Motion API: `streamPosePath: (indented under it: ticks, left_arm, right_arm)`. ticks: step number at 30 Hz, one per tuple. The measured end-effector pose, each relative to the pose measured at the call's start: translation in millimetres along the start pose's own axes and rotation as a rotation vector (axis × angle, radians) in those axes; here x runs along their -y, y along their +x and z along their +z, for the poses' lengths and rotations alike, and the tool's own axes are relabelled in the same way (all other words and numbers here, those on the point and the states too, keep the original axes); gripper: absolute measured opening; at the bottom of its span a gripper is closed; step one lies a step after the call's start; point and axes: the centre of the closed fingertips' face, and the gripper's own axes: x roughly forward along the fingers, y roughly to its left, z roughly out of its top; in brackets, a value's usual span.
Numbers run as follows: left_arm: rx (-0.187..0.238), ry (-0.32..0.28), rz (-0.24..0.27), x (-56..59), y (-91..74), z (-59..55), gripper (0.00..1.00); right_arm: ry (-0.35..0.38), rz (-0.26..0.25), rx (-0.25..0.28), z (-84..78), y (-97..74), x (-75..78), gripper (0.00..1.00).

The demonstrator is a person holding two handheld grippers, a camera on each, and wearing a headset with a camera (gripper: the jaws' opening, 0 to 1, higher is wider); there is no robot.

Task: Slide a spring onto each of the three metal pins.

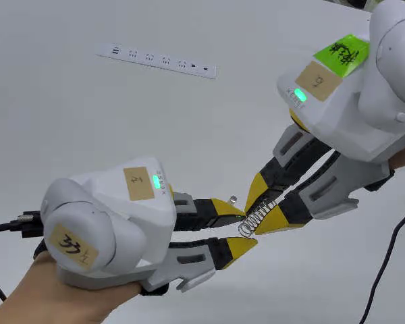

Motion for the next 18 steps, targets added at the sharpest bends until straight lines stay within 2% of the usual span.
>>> streamPosePath:
  ticks: [10,14,18]
  left_arm:
    - [-0.031,0.004,0.023,-7.2,-13.7,-14.8,0.25]
    - [-0.064,0.046,0.066,-17.8,-26.8,-25.6,0.27]
    - [-0.092,0.054,0.107,-30.3,-43.0,-37.2,0.33]
  right_arm:
    - [0.039,-0.029,0.019,-2.1,-1.4,8.6,0.12]
    - [0.073,-0.058,0.020,-7.3,-0.7,17.5,0.12]
    - [0.119,-0.095,0.017,-15.2,0.7,27.8,0.12]
